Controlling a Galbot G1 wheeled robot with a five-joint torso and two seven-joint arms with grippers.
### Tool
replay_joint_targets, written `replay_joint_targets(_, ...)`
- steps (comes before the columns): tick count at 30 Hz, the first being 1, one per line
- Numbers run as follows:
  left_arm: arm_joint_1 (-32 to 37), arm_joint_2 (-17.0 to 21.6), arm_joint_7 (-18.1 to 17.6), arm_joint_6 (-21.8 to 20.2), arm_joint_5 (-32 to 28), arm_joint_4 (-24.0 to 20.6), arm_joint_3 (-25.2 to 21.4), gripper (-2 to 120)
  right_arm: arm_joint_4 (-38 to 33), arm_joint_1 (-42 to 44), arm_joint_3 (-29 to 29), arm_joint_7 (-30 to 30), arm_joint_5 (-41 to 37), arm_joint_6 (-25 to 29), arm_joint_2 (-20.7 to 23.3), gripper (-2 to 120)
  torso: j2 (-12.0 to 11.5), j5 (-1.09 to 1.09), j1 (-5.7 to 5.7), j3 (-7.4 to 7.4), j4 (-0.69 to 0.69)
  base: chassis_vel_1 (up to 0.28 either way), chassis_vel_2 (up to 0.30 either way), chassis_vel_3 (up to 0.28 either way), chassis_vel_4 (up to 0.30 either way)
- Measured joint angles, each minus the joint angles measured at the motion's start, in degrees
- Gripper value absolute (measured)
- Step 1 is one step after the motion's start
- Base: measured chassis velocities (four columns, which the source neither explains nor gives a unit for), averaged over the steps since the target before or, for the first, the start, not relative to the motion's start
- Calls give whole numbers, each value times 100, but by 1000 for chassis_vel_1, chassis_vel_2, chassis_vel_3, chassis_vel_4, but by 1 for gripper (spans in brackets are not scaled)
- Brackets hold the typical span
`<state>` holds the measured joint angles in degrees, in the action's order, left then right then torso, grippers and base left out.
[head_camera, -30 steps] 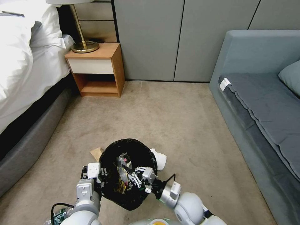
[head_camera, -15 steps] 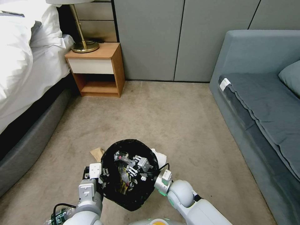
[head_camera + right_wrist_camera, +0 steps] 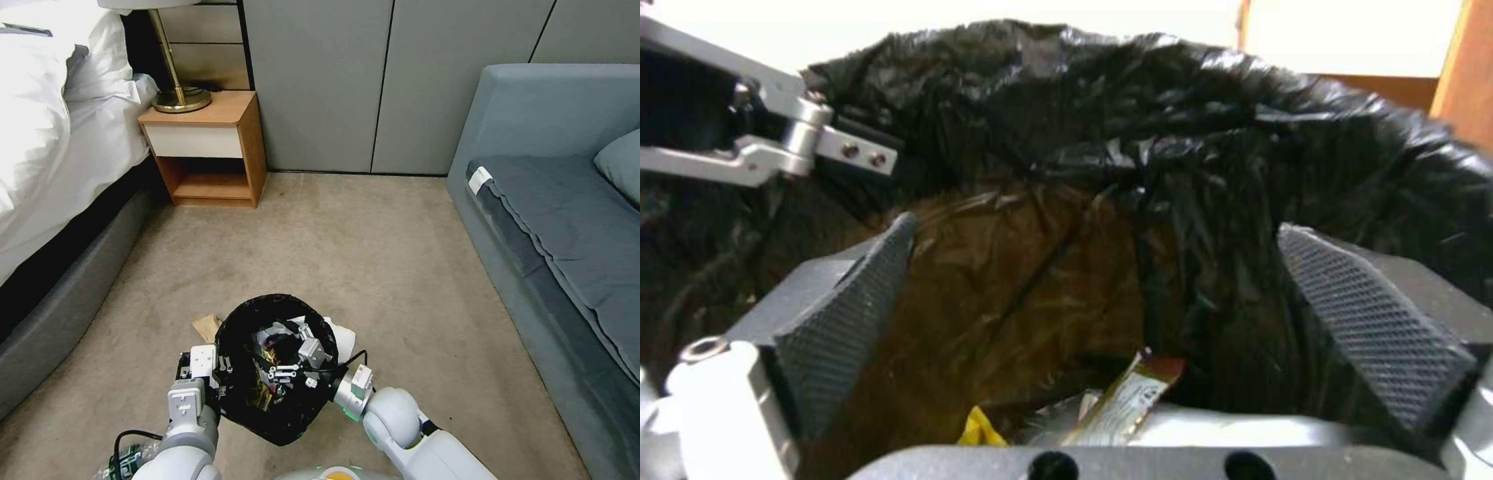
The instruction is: Pick up the trash bin, then pick up the garbage from the floor and place it into the trash bin.
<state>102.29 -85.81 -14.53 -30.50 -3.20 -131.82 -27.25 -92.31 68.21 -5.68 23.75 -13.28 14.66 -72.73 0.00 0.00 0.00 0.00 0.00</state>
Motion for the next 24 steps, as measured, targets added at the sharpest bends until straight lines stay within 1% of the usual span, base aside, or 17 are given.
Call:
replay_joint_targets(1, 0, 0, 0, 0, 0, 0, 0, 3, 0, 0, 0, 0, 0, 0, 0, 100, 0, 0, 0, 0, 0, 0, 0, 0, 0)
replay_joint_targets(3, -6, 24, 1, -6, -19, 5, -29, 3, -350, 148, 121, 0, -4, 0, 111, 100, 0, 0, 0, 0, 0, 0, 0, 0, 0)
replay_joint_targets(4, -6, 24, 1, -6, -19, 5, -29, 3, -350, 148, 121, 0, -4, 0, 111, 100, 0, 0, 0, 0, 0, 0, 0, 0, 0)
replay_joint_targets(7, -22, 55, 1, -18, -37, 5, -52, 3, -994, 384, 336, -1, -33, -25, 326, 100, 0, 0, 0, 0, 0, 0, 0, 0, 0)
replay_joint_targets(8, -22, 55, 1, -18, -37, 5, -52, 3, -994, 384, 336, -1, -33, -25, 326, 100, 0, 0, 0, 0, 0, 0, 0, 0, 0)
replay_joint_targets(10, -34, 63, 1, -24, -44, 5, -41, 3, -1270, 497, 385, -23, -77, -98, 508, 100, 0, -1, 0, 0, -1, 0, 0, 0, 0)
replay_joint_targets(13, -36, 57, 1, -27, -41, -2, -6, 3, -1286, 528, 370, -29, -13, -116, 538, 100, 0, 0, 0, 0, -1, 0, 0, 0, 0)
replay_joint_targets(16, 1, 54, 3, -27, -28, -56, 42, 3, -1097, 525, 278, -108, 122, -135, 453, 100, 0, 0, 0, 0, 0, 0, 0, 0, 0)
replay_joint_targets(20, 25, 58, 5, -27, -25, -94, 33, 3, -1025, 504, 258, -155, 190, -136, 431, 100, 0, 0, 0, 0, 1, 0, 0, 0, 0)
replay_joint_targets(23, 46, 72, 7, -25, -34, -103, -9, 3, -1192, 576, 356, -214, 205, -116, 490, 100, -1, 0, 0, 0, 1, 0, 0, 0, 0)
replay_joint_targets(24, 50, 85, 12, -22, -43, -103, -41, 3, -1385, 663, 466, -307, 213, -103, 556, 100, -1, -1, 0, 0, 1, 0, 0, 0, 0)
